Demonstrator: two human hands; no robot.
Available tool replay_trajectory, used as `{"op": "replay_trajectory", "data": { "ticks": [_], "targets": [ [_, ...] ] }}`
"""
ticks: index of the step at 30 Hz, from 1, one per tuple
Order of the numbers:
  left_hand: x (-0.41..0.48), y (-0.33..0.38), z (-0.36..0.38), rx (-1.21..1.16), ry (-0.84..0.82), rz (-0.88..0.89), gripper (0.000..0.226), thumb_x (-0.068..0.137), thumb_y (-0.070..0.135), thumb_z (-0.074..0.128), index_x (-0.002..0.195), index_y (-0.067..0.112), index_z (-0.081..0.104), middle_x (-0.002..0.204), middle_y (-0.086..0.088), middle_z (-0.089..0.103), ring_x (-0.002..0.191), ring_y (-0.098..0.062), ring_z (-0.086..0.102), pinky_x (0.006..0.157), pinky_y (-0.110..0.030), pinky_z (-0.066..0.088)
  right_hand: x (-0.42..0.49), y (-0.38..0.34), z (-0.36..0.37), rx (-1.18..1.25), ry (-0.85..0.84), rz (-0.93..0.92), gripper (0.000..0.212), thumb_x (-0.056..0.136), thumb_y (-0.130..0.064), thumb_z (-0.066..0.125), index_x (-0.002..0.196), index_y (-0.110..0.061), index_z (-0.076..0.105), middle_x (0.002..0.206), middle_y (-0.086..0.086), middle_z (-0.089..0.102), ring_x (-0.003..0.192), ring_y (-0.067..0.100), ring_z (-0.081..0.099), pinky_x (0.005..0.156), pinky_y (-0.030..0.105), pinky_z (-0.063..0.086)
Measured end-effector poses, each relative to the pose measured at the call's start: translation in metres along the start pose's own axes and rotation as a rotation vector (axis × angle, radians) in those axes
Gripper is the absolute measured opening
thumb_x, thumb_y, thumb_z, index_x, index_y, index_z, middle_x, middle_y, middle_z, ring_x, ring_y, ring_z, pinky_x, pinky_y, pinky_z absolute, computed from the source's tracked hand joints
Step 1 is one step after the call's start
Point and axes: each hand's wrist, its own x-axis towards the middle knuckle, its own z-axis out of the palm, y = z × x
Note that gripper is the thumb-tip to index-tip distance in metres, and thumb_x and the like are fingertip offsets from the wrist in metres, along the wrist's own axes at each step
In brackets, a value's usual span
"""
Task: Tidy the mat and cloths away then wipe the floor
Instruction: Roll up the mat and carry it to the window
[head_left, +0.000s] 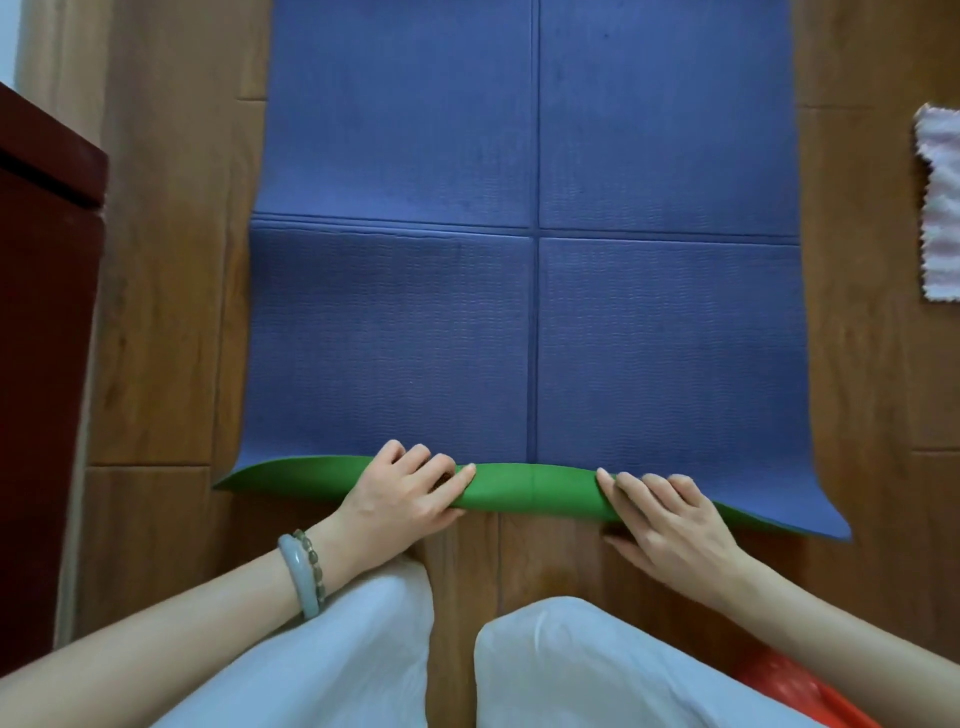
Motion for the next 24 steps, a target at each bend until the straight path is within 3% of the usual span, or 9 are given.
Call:
{"op": "replay_trajectory", "data": {
  "ticks": [5, 9, 12, 15, 18, 24],
  "targets": [
    [-0.011, -0.009, -0.004, 0.012, 0.036, 0.028, 0.040, 0.094, 0.042, 0.053, 0.115, 0.011, 0.067, 0.097, -0.007, 0.066, 0.077, -0.024, 0.053, 0.065, -0.037, 0.040, 0.001, 0.012, 0.008, 0.236, 0.005, 0.028, 0.043, 0.098, -0.035, 0.039, 0.128, -0.004, 0.046, 0.108, 0.007, 0.047, 0.083, 0.024, 0.048, 0.072, 0.034, 0.037],
    [-0.030, -0.015, -0.004, 0.021, 0.051, -0.021, 0.033, 0.091, 0.039, 0.058, 0.110, 0.013, 0.067, 0.093, -0.007, 0.067, 0.079, -0.024, 0.049, 0.068, -0.038, 0.037, -0.003, 0.017, 0.010, 0.332, 0.052, 0.074, 0.036, 0.094, -0.037, 0.049, 0.117, -0.008, 0.051, 0.107, 0.009, 0.055, 0.083, 0.025, 0.051, 0.072, 0.036, 0.043],
    [-0.039, -0.010, -0.002, 0.005, 0.045, -0.047, 0.032, 0.091, 0.039, 0.059, 0.111, 0.015, 0.060, 0.084, -0.003, 0.066, 0.071, -0.022, 0.045, 0.066, -0.037, 0.035, -0.018, 0.014, 0.009, 0.286, 0.100, 0.103, 0.030, 0.091, -0.020, 0.055, 0.118, -0.008, 0.051, 0.110, 0.012, 0.047, 0.089, 0.027, 0.048, 0.076, 0.038, 0.043],
    [-0.039, -0.013, -0.002, -0.049, 0.008, -0.052, 0.032, 0.092, 0.042, 0.055, 0.113, 0.017, 0.058, 0.077, -0.002, 0.062, 0.068, -0.021, 0.042, 0.064, -0.036, 0.034, -0.034, 0.023, 0.004, 0.219, 0.092, 0.121, 0.043, 0.081, -0.006, 0.063, 0.122, -0.008, 0.051, 0.109, 0.013, 0.046, 0.093, 0.029, 0.048, 0.082, 0.039, 0.040],
    [-0.036, -0.021, -0.005, -0.209, -0.067, -0.042, 0.036, 0.096, 0.044, 0.048, 0.113, 0.015, 0.061, 0.075, -0.004, 0.058, 0.061, -0.021, 0.047, 0.061, -0.033, 0.035, -0.035, 0.029, -0.002, 0.198, 0.073, 0.159, 0.033, 0.088, -0.017, 0.058, 0.119, -0.009, 0.053, 0.106, 0.009, 0.054, 0.091, 0.026, 0.051, 0.082, 0.039, 0.038],
    [-0.018, -0.042, -0.022, -0.531, -0.300, -0.157, 0.043, 0.094, 0.052, 0.041, 0.111, 0.023, 0.066, 0.077, 0.005, 0.053, 0.068, -0.012, 0.051, 0.058, -0.025, 0.042, -0.020, 0.039, -0.012, 0.473, -0.058, 0.295, 0.033, 0.090, -0.028, 0.051, 0.099, -0.002, 0.067, 0.082, 0.006, 0.065, 0.071, 0.026, 0.060, 0.071, 0.031, 0.044]
  ]
}}
